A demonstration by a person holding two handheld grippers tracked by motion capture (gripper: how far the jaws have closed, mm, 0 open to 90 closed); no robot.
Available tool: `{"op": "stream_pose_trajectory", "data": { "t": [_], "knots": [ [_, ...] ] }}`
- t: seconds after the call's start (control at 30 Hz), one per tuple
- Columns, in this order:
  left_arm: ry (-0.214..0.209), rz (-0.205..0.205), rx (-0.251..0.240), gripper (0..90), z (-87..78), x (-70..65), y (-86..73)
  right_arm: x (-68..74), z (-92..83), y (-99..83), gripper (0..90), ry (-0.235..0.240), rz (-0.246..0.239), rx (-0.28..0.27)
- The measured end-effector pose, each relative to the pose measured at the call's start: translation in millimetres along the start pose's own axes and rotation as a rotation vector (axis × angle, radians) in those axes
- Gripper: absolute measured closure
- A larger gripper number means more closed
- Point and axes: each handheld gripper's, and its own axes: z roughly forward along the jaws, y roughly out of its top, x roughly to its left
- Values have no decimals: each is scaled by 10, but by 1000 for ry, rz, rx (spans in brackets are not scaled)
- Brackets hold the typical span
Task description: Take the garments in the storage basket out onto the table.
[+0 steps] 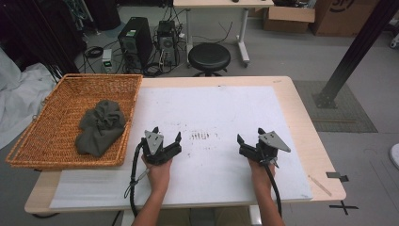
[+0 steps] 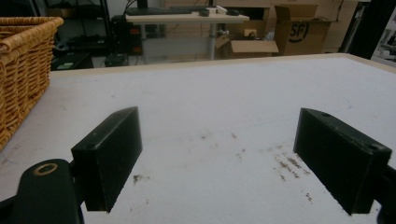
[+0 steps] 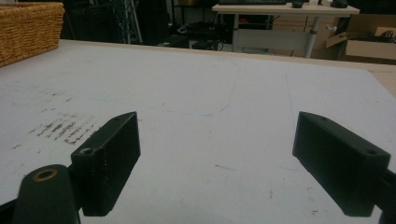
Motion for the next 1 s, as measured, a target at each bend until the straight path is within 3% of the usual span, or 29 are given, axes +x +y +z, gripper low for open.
{"op": "stream_pose_trajectory", "data": {
  "t": [1.0],
  "knots": [
    [21, 16, 22, 160, 20, -24, 14, 0, -6, -3, 149, 3, -4, -7]
  ]
}}
